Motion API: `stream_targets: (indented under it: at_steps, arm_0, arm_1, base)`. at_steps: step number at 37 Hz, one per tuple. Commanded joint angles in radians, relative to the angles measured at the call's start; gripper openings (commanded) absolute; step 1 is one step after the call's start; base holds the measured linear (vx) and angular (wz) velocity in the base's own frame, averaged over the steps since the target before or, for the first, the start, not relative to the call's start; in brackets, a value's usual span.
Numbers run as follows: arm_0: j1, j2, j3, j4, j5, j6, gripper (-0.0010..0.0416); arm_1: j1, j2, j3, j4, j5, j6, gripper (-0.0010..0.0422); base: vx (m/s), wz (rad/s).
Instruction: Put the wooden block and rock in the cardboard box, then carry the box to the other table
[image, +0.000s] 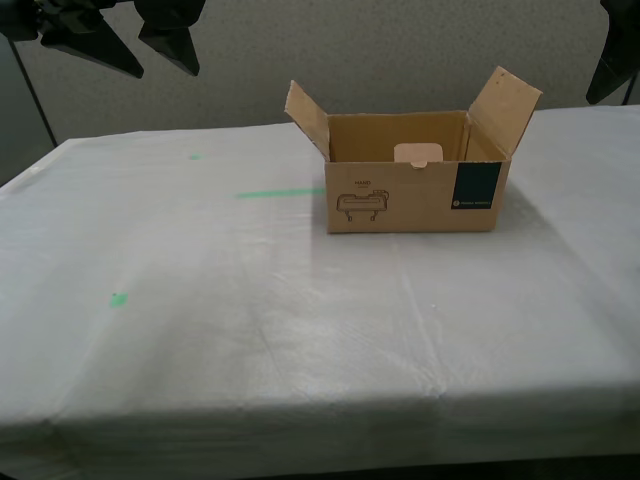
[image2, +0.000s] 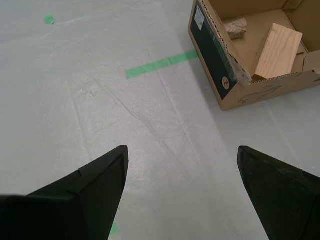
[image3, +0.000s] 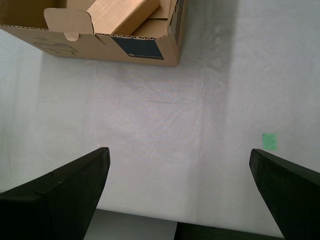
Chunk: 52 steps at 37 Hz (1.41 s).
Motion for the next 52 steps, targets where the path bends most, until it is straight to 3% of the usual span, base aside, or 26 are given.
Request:
stream_targets:
  at_steps: [1,52]
  arm_0:
    - [0.000,0.000,0.000,0.000,0.001,0.000,0.0390]
    - [0.000,0.000,0.000,0.000,0.001,0.000,0.0389]
  arm_1:
    - [0.000,0.000,0.001,0.000,-0.004,-0.001,0.0295]
    - [0.000,0.000,0.001,0.000,-0.004,-0.001,0.0295]
  base:
    - [0.000,0.000]
    - [0.000,0.000]
